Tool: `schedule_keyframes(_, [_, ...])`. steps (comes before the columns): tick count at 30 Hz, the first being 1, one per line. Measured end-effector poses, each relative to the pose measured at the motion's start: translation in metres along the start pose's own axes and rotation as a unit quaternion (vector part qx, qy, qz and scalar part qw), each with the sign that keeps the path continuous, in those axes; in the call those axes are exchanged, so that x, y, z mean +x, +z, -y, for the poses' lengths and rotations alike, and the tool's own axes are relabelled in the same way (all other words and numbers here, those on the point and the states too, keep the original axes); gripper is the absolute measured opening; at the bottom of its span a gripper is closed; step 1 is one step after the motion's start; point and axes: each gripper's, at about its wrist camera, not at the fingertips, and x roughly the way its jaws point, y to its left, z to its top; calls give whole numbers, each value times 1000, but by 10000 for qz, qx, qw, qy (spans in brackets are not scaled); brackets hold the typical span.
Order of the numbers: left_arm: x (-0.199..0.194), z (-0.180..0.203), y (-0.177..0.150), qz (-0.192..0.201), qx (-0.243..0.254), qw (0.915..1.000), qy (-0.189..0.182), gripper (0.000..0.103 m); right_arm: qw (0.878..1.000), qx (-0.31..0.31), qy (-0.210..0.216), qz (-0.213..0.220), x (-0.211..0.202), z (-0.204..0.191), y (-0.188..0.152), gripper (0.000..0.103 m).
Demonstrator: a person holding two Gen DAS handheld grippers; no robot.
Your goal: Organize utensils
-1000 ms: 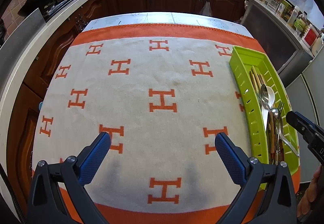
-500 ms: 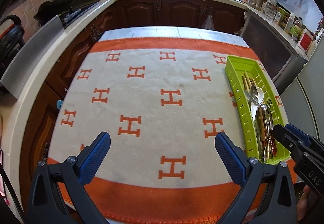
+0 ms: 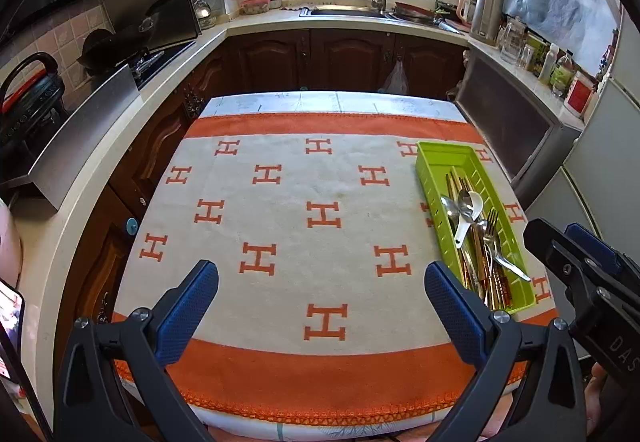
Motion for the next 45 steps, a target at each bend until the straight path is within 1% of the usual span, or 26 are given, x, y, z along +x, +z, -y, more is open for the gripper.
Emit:
schedule_keyframes(4, [-8,3,-1,207,51,9996,177,102,9999,-50,-37,115,-11,-2,1,74])
schedule_keyframes(7, [-11,1,-1,253,21,9994,242,102,9998,-65,-62,162,-15,-2,1,74])
schedule_keyframes(18, [-7,-12,0,167,-299,9992,212,102,9998,-135,-71,130,-16,-6,0,74])
schedule_keyframes(25, [-6,-14,-1,159,-341,9991,202,102,9998,-172,-45,76,-6,-5,1,74])
schedule_keyframes(45, [-8,-13,-3,189,-362,9990,185,102,9999,-135,-41,26,-3,-6,-2,74])
